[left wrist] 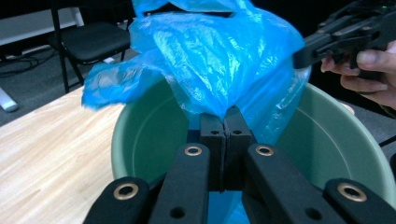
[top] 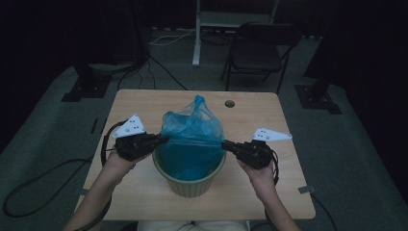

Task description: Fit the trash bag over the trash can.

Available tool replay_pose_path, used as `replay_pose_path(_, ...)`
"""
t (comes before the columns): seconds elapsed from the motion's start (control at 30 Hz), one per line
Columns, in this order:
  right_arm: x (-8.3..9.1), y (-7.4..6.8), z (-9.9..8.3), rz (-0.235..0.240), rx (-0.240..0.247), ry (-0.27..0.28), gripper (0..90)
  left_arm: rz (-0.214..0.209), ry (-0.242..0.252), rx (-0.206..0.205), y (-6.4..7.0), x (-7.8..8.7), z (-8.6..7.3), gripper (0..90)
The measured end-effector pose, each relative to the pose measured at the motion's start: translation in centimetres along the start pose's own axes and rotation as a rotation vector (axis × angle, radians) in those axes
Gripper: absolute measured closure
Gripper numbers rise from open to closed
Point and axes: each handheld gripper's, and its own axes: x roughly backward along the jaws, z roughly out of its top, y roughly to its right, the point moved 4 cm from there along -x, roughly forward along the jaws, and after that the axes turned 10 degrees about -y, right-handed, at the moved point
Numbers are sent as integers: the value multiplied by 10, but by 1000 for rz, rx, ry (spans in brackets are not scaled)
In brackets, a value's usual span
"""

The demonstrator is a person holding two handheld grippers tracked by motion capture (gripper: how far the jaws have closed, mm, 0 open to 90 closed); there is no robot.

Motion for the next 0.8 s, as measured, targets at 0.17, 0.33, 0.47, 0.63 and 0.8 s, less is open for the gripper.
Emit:
replay_pose_path(0.17,7,-10,-17,29,-4,-16,898,-39,-9,-17,7,1,-8,900)
replay_pose_path(0.33,16,-23,-39,65,-29,-18,898,-73,-28,-35,18,1,-13,900)
replay_pose_path(0.47,20,-28,-55,78,-58,-15,897,-86,-40,-56,24,0,-17,900)
replay_pose_path(0.63,19,-23,-71,96,-105,-31,898,-121,-50,-52,27,-2,-23,900)
replay_pose_path(0.8,15,-24,-83,134,-139,-56,898,-152,-47,-41,28,-4,-29,899)
